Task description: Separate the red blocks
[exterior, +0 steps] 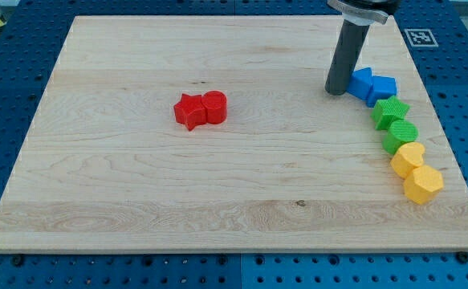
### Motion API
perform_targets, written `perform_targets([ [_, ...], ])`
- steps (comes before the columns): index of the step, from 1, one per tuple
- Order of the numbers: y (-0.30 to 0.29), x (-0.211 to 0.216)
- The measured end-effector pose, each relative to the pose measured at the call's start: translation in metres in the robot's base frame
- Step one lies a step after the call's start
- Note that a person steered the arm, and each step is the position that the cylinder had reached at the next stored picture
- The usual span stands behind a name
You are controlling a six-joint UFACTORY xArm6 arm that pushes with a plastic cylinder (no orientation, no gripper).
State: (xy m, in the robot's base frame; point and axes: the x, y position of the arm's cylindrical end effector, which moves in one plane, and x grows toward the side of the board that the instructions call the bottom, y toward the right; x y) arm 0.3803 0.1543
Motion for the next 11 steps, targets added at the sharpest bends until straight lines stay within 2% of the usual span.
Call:
perform_targets([
  [2,0.000,0.018],
  [3,0.005,-0.004],
  [6,0.014,-0.029],
  [8,0.015,-0.021],
  [9,0.015,-0.004],
  [11,0.037,-0.005],
])
